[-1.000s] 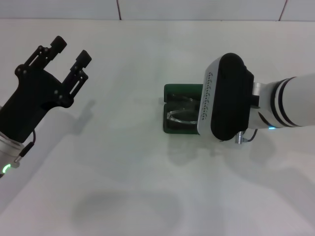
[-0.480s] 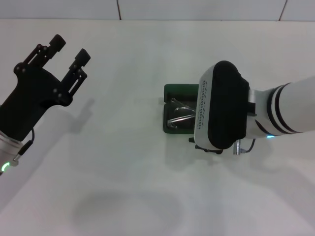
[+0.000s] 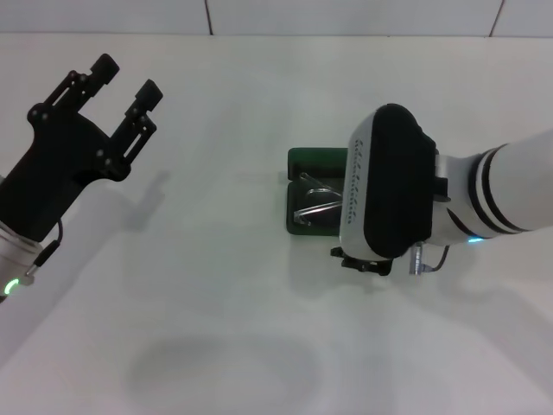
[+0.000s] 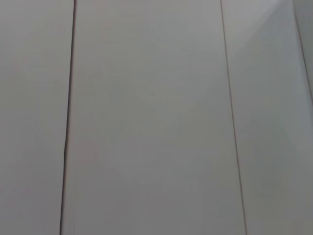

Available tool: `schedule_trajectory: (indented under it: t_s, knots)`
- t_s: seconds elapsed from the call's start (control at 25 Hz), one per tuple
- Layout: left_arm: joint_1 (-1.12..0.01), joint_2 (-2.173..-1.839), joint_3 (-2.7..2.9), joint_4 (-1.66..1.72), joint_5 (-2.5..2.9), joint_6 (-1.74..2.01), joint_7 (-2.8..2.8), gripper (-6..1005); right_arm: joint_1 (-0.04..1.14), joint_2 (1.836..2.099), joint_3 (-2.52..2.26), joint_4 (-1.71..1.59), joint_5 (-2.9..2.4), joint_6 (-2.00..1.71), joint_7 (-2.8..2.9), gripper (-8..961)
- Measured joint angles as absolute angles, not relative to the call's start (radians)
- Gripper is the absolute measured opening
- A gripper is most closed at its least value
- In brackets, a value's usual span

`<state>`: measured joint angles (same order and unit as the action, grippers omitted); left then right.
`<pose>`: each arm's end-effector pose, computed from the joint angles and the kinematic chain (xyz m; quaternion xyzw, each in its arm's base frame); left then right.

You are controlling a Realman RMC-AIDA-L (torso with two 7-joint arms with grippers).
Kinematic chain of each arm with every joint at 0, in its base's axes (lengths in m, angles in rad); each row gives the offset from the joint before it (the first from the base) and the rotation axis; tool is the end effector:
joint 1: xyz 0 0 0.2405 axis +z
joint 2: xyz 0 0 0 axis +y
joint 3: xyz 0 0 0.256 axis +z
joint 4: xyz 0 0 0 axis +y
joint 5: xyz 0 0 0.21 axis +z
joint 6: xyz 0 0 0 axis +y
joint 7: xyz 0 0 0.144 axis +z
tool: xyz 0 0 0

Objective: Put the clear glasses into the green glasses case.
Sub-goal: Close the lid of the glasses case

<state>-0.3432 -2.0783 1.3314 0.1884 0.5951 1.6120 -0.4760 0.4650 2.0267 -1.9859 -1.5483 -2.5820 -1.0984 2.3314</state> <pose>-0.2811 0.2809 -0.0068 -0.7729 -0.0974 -0.4613 0.4246 0.1301 0.3140 -0.0776 -0.9693 -0.0472 -0.1534 0.1862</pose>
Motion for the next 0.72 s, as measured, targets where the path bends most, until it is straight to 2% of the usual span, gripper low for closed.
schedule_trajectory:
  t_s: [0.72]
  knots:
    - [-0.344,-2.074,1.327,0.19,0.595,1.612,-0.482,587,0.47,2.028,-1.857,-1.608,-2.62,-1.204,2.336,425]
